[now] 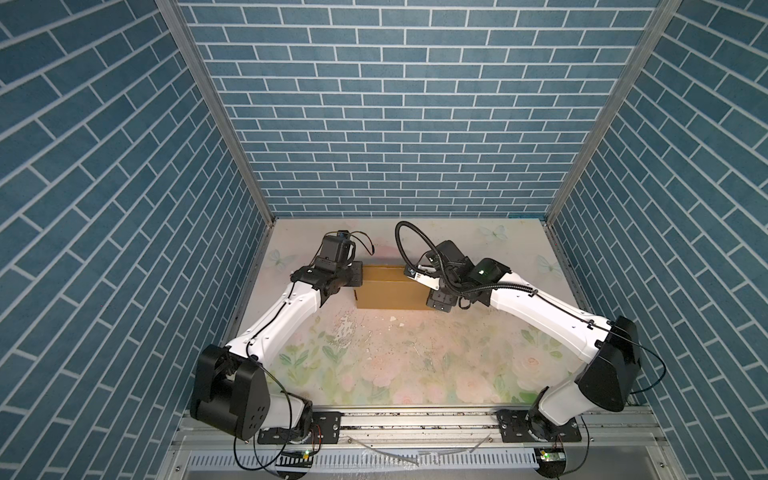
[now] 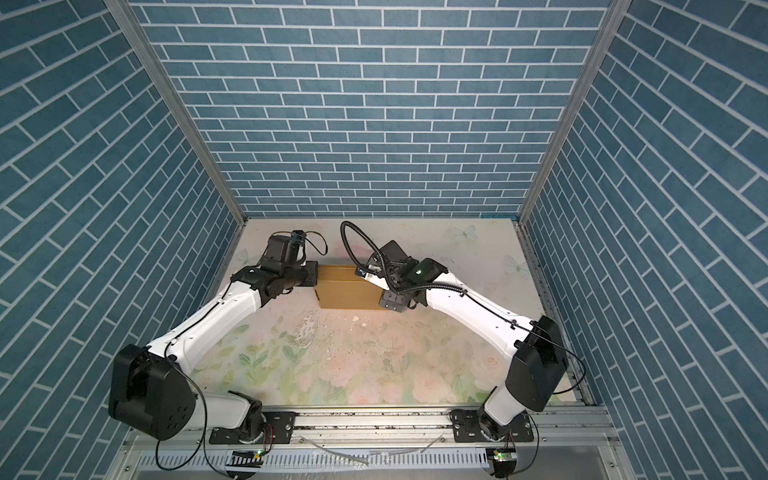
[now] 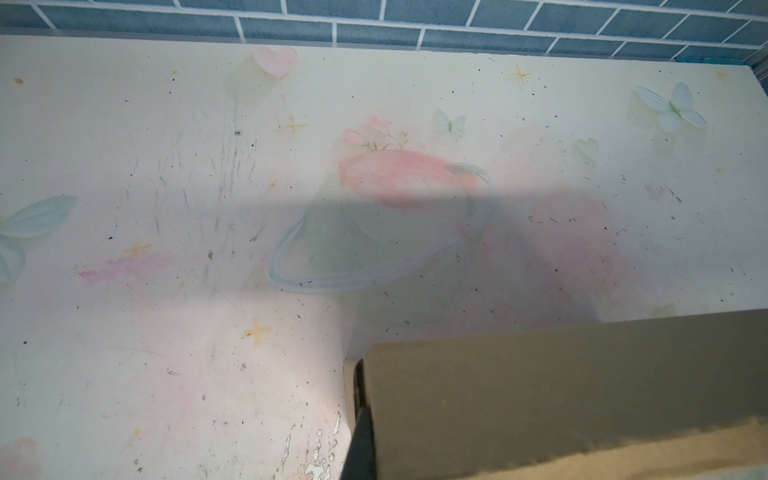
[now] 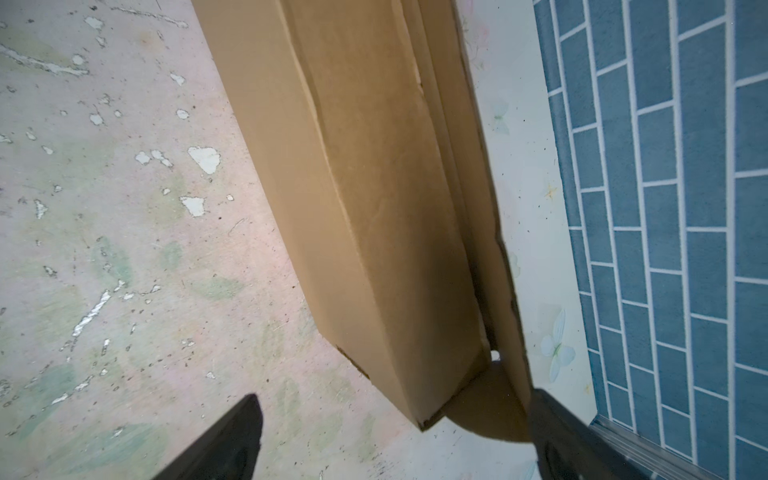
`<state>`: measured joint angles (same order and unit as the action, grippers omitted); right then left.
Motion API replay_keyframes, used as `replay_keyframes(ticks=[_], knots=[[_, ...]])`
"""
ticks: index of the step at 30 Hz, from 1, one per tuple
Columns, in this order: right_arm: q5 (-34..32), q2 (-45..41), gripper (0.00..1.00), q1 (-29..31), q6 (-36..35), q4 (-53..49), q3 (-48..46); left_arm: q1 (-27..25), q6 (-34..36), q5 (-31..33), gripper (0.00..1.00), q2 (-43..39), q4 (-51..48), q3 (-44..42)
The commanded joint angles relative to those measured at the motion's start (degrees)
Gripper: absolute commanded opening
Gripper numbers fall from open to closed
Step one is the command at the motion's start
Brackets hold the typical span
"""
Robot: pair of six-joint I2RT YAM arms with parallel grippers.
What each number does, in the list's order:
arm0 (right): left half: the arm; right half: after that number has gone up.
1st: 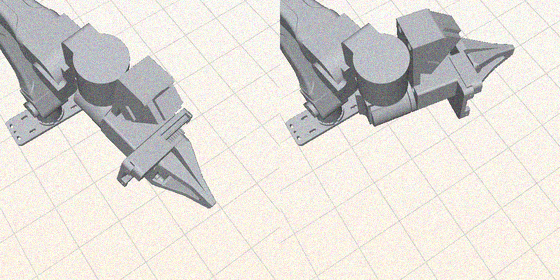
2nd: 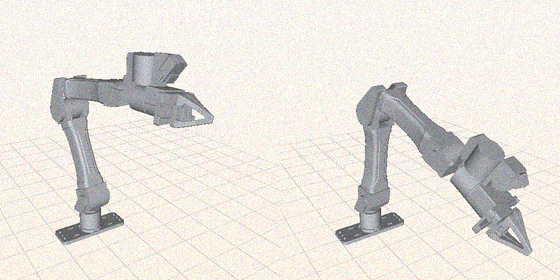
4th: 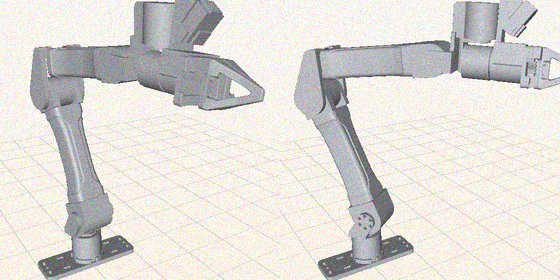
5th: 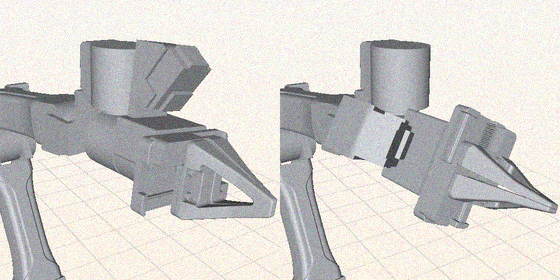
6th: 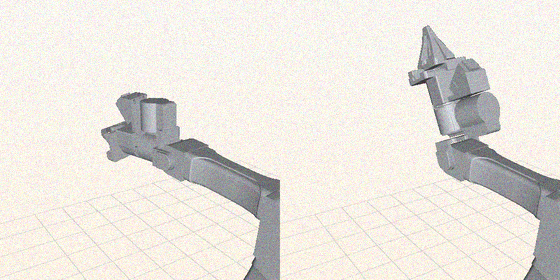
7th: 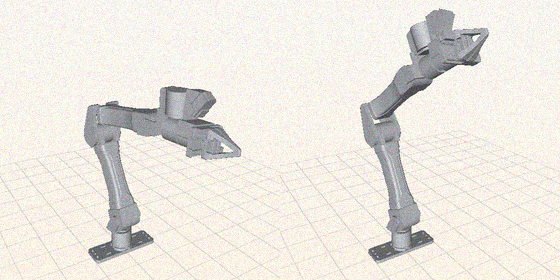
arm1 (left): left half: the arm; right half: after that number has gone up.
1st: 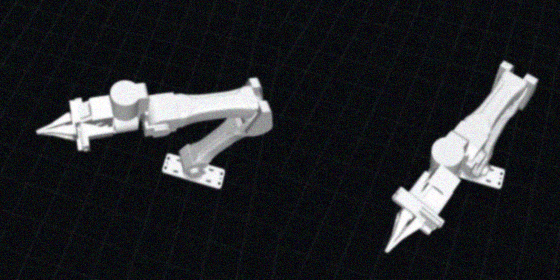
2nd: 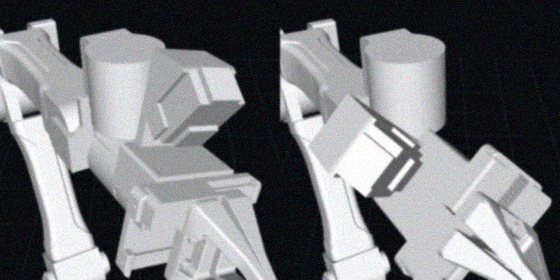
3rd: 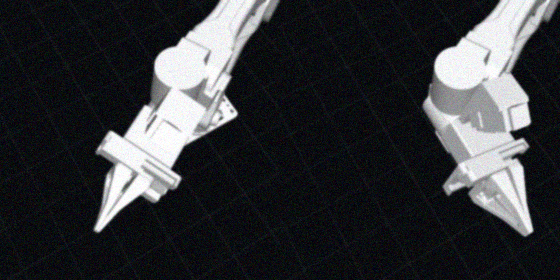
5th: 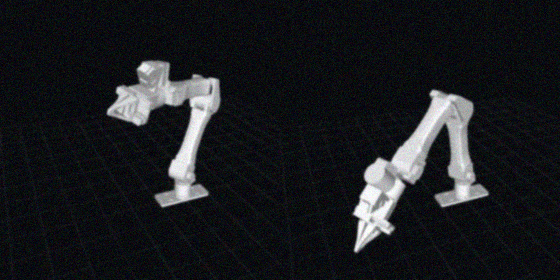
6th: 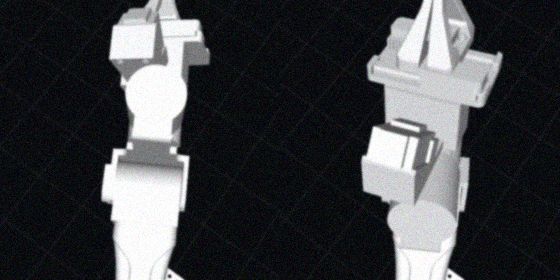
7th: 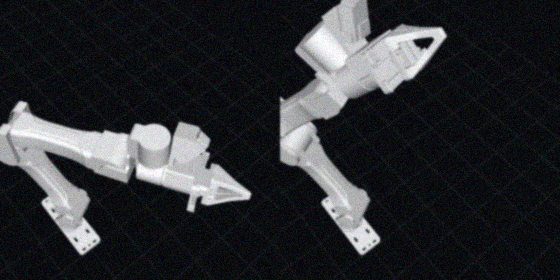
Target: Fold the paper box
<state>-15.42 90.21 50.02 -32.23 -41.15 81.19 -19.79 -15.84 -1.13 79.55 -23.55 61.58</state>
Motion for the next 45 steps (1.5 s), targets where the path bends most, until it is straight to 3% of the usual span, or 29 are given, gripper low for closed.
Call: replay_keyframes(ticks=[1, 17, 37, 45], knots=[[-2.3, 1.5, 0.99, 0.8, -2.8, 0.8, 3.4, -0.3, 0.4, -0.7, 0.0, 2.4, -6.0, -0.9], [-4.1, 5.5, 0.99, 1.4, -3.3, 0.9, 4.6, -0.3, 0.7, -0.5, 0.0, 1.7, -6.9, -0.6], [-1.8, 8.6, 0.81, 1.4, -0.1, -0.8, 5.6, -0.3, 0.4, -0.6, 0.0, 1.9, -6.6, -0.3], [-3.7, 8.1, 0.78, 1.4, 0.1, 1.2, 4.6, -0.3, 0.4, -0.4, 0.0, 1.8, -6.7, -0.6]])
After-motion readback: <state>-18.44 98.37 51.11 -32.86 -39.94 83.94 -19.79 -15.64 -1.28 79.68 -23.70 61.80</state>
